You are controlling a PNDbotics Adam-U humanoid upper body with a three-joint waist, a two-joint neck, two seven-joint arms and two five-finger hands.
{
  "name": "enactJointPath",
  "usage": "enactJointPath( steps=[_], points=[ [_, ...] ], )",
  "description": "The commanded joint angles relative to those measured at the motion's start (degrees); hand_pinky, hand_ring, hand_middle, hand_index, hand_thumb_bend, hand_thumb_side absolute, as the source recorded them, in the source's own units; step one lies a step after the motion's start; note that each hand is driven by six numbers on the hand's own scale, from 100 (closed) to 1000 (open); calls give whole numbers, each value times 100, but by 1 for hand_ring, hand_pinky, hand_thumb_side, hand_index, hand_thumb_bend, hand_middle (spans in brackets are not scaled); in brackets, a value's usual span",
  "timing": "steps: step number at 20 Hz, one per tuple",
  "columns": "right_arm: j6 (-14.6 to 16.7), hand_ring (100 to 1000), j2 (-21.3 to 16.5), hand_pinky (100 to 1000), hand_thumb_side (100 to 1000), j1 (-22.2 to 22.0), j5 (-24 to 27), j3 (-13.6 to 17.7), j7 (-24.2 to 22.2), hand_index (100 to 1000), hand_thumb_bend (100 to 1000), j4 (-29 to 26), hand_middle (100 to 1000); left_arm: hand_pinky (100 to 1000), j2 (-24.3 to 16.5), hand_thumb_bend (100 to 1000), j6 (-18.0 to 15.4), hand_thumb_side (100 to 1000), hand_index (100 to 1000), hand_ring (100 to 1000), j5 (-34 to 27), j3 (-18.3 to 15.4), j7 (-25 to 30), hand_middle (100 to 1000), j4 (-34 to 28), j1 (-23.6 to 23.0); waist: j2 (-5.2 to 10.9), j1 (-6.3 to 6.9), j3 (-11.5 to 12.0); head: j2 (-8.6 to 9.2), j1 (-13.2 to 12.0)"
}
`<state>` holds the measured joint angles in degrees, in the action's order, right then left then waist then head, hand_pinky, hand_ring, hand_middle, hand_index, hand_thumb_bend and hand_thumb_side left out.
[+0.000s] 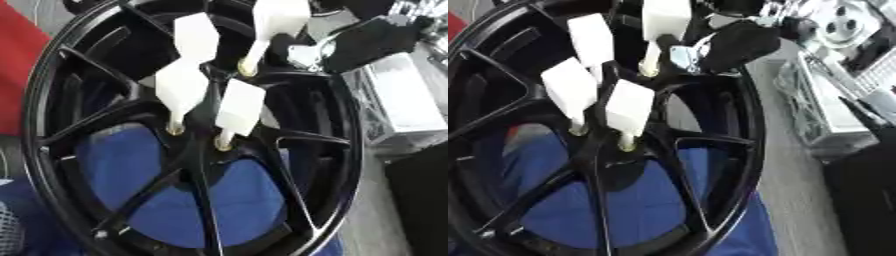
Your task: Pull the pin out of the wheel hub.
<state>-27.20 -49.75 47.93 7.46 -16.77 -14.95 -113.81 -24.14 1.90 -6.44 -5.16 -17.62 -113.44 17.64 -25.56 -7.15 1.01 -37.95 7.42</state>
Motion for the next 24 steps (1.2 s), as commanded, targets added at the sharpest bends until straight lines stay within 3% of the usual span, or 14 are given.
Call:
enactJointPath(
  steps=[1,7,10,14,17,18,20,24],
  points=[
    [132,624,-385,803,180,-207,233,556,363,549,100,-78,387,823,-111,310,-39,642,725,735,31,-51,-18,618,-115,24,215,81,-34,-26,-52],
    [382,626,-767,806,185,-1692,279,1655,1380,586,100,-78,422,824,-132,309,-77,639,725,735,42,-119,-106,618,-115,12,243,201,-157,-47,-165],
    [342,643,-751,809,178,-2518,-4,2104,1821,601,100,-78,438,824,-131,309,-87,638,725,736,42,-145,-141,618,-115,-2,272,282,-245,-36,-235],
    [128,673,-549,812,191,-3303,-551,2491,2090,633,100,-61,471,824,-126,309,-101,636,725,736,34,-170,-176,618,-115,-15,311,370,-313,1,-302],
    [-41,721,-356,822,254,-3670,-1045,2660,2081,719,100,71,566,824,-116,309,-103,636,725,736,34,-176,-186,619,-115,-16,337,415,-339,36,-344],
    [-79,773,-300,838,302,-3750,-1185,2693,2023,822,100,140,707,824,-114,309,-102,635,725,737,33,-178,-188,619,-115,-17,346,426,-343,48,-356],
    [-166,834,-222,864,302,-3862,-1461,2770,1881,888,100,301,801,824,-112,308,-103,635,726,737,31,-184,-196,619,-115,-21,363,440,-346,62,-365],
    [-343,868,-105,879,270,-3897,-1699,2902,1767,919,100,600,852,824,-111,309,-101,635,726,738,29,-192,-205,620,-115,-35,388,456,-348,86,-378]
  ],
)
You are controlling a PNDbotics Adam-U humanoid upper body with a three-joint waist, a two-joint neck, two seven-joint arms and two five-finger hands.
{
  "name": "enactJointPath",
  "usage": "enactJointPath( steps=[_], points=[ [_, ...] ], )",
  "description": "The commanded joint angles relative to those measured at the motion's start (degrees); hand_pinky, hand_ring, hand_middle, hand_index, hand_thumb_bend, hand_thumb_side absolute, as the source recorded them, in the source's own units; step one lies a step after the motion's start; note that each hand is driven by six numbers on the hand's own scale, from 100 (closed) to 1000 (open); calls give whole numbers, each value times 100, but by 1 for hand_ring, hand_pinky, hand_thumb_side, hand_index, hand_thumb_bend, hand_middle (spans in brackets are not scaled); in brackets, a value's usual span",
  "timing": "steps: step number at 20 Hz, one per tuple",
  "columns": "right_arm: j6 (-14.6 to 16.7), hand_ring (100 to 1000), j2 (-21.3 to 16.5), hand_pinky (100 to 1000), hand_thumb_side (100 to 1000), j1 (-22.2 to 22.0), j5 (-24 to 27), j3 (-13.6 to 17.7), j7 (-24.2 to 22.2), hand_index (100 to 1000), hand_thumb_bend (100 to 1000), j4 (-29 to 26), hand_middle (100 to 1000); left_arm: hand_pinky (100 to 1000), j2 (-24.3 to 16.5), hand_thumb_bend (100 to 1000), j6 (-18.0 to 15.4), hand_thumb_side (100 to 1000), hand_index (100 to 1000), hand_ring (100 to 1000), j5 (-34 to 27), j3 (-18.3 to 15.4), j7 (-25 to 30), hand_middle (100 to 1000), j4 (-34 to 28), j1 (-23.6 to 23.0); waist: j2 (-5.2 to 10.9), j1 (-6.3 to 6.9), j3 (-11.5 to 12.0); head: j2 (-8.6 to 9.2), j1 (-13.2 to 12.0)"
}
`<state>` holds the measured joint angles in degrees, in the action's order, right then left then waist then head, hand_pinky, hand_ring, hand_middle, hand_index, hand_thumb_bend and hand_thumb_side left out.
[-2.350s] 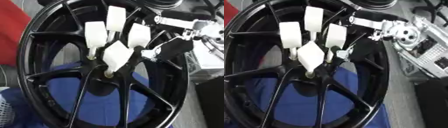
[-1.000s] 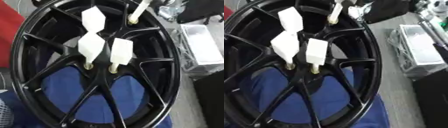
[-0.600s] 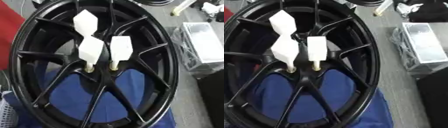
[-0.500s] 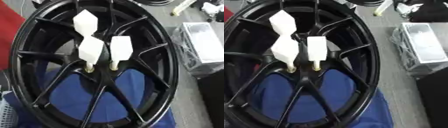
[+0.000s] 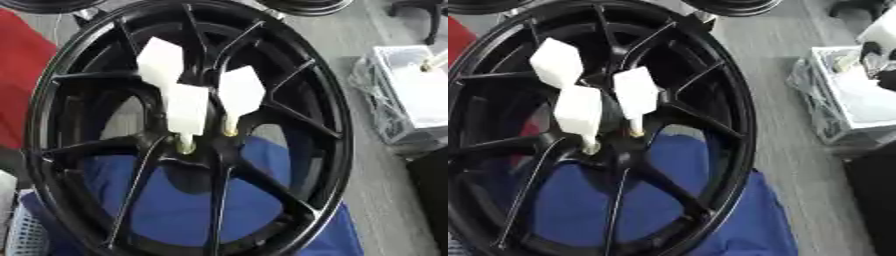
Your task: Pull the pin out of the wheel hub.
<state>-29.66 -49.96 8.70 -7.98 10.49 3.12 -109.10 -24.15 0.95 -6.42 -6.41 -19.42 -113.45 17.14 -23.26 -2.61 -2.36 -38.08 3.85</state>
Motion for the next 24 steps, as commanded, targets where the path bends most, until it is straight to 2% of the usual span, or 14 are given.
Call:
enactJointPath(
  steps=[1,9,10,12,15,16,18,22,24],
  points=[
    [-118,871,-71,880,266,34,-151,192,-35,921,100,172,857,824,-108,309,-8,635,726,738,25,-68,-26,620,-114,17,163,3,-10,109,-21],
    [-112,859,-22,876,290,130,4,220,119,915,100,114,848,824,-101,309,-7,635,726,738,14,-57,-15,620,-114,25,177,-11,-3,104,-12],
    [-126,866,-21,880,238,135,21,218,140,917,100,115,855,824,-101,309,-6,635,726,739,13,-55,-12,620,-114,26,176,-15,-1,106,-11],
    [-164,858,-18,876,266,146,14,212,161,912,100,119,845,824,-102,309,-5,635,725,738,10,-51,-8,620,-114,31,173,-21,3,102,-11],
    [-133,834,7,867,368,195,116,206,232,898,100,69,819,824,-103,308,-8,636,726,739,12,-47,1,620,-114,38,172,-32,9,103,-20],
    [-95,824,10,864,449,219,188,197,297,892,100,24,807,824,-102,308,-8,636,726,739,11,-46,3,620,-114,40,173,-34,12,108,-23],
    [54,798,6,856,553,280,401,139,483,881,100,-156,783,824,-101,308,-10,636,725,739,11,-42,11,620,-114,47,173,-36,21,120,-25],
    [515,752,-26,846,672,541,1023,-138,845,855,100,-517,742,824,-98,309,-20,635,726,740,6,-24,32,621,-114,73,182,-32,59,137,0],
    [886,736,-14,842,712,791,1432,-312,929,842,100,-542,727,824,-92,309,-21,635,726,740,1,-11,47,621,-114,86,186,-34,88,159,33]
  ],
)
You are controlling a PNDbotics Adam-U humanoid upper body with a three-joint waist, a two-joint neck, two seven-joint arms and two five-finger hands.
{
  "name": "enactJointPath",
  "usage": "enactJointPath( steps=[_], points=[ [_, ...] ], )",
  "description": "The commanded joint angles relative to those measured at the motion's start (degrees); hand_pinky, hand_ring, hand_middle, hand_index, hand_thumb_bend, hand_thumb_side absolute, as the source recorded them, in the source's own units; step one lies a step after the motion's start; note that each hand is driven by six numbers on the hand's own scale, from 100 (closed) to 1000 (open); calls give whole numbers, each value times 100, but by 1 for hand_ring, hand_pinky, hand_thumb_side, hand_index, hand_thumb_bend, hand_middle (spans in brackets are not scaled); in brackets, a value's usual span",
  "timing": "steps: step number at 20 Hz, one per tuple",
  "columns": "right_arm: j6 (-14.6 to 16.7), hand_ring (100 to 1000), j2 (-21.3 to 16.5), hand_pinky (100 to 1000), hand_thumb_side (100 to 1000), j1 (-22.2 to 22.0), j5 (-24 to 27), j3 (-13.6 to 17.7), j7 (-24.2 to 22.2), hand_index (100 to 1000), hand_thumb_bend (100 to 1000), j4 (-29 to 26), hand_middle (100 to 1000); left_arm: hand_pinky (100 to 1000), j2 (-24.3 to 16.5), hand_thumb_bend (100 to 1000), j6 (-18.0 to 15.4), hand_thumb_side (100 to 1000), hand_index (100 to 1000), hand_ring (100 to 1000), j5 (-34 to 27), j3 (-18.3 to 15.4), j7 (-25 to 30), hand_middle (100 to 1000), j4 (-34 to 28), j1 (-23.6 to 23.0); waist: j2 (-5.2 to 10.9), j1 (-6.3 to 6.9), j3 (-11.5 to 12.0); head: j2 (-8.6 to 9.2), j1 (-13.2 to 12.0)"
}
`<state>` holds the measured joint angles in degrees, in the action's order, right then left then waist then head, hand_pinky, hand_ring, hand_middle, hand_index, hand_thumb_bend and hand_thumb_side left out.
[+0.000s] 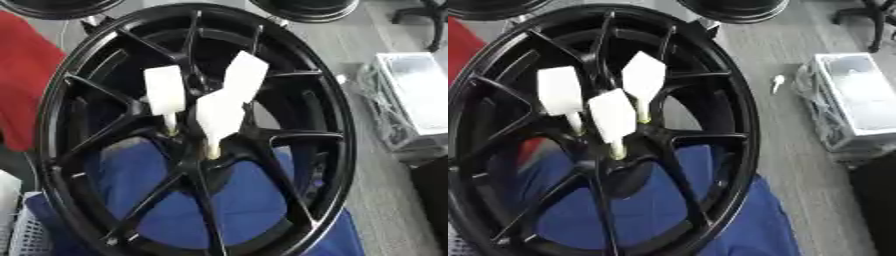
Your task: Pull the pin out of the wheel hub.
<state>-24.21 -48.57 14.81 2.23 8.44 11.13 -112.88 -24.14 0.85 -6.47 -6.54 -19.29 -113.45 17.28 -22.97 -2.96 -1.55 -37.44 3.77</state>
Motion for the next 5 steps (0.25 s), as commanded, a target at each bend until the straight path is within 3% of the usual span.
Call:
enactJointPath(
  steps=[1,5],
  points=[
    [497,732,-145,842,723,310,569,-196,130,840,100,-168,724,824,-89,309,-11,635,725,740,3,7,40,621,-114,79,158,1,20,98,51],
    [883,712,-71,838,739,745,997,-433,59,826,100,-171,705,824,-85,308,-11,635,725,740,-3,19,58,621,-114,94,156,-3,61,102,70]
  ],
)
